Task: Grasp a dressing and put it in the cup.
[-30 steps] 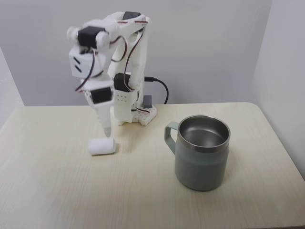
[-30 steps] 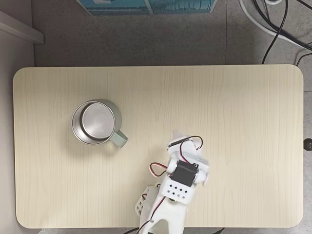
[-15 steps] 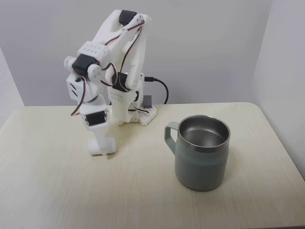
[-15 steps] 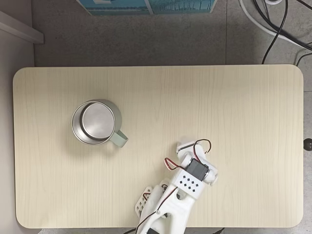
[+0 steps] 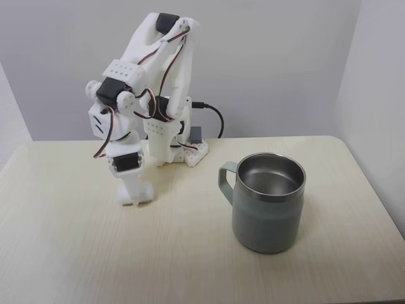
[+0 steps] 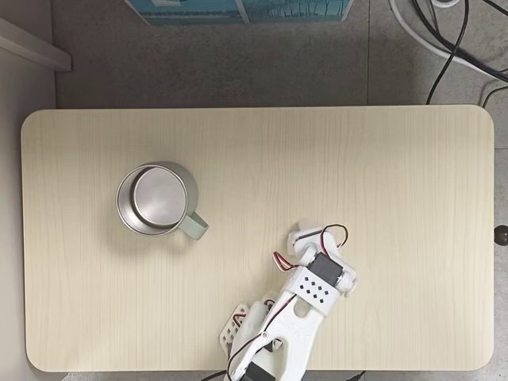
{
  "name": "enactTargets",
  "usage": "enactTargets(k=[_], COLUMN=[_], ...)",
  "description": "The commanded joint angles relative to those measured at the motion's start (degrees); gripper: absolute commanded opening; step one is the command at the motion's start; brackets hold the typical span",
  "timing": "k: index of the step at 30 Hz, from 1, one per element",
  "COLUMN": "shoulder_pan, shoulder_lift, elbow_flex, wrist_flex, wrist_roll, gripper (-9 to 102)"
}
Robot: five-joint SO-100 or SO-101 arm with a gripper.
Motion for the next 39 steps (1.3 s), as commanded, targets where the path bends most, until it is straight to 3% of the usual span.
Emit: enactTargets(k=[1,14,22,29,39], shoulder_pan=[-0.09,0.7,-1.93,-5.71,-19.42], shoulder_lift=[2.02,2.29,-1.85,1.05,9.76], elbow_flex=[2.11,5.8,26.89,45.97,72.77], wrist_flex=[-0.53,0.53,16.79,25.58,36.56], wrist_roll=[1.32,4.04,11.25,17.93,30.5], gripper=[0,0,0,0,0])
